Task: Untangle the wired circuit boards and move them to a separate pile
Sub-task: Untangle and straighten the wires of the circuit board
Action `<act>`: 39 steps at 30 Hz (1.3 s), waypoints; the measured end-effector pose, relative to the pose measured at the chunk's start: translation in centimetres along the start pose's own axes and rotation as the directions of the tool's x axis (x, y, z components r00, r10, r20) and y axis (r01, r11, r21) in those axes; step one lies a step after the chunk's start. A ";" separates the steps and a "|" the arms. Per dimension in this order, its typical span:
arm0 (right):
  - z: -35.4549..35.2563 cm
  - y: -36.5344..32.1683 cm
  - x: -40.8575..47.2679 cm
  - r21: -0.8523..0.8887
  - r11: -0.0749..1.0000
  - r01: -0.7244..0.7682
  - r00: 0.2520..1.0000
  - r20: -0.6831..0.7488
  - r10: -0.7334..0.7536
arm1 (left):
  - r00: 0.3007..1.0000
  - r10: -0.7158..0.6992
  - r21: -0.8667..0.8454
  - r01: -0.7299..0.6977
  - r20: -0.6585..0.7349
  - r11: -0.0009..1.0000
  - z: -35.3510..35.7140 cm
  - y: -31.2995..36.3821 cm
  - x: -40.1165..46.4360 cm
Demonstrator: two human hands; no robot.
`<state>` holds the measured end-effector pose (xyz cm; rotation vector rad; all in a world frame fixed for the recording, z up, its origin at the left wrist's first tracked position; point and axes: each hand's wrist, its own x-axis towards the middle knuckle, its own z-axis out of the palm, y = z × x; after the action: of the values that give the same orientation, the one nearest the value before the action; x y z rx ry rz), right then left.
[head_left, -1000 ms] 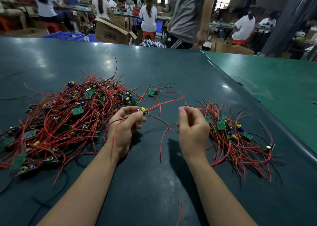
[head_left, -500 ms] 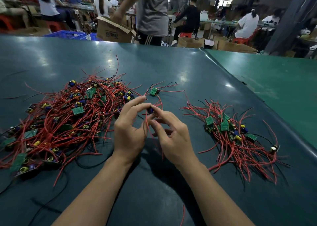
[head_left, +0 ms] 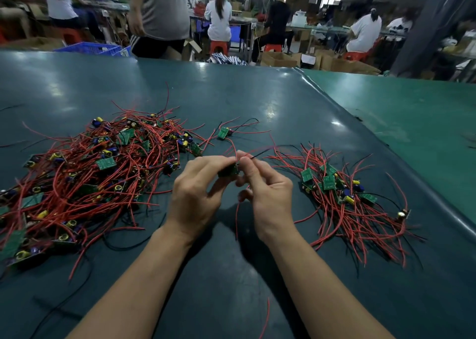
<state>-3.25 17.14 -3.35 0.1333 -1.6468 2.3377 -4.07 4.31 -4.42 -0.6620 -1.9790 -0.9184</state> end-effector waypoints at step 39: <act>-3.9 -1.6 2.7 0.007 0.997 0.078 0.815 -0.577 -0.060 | 0.997 0.016 -0.101 -0.008 0.082 0.995 0.8 0.4 0.0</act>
<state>-5.10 21.78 -2.65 -0.4644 -1.2709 2.0574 -4.18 5.17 -4.59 -0.7788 -2.0093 -1.0028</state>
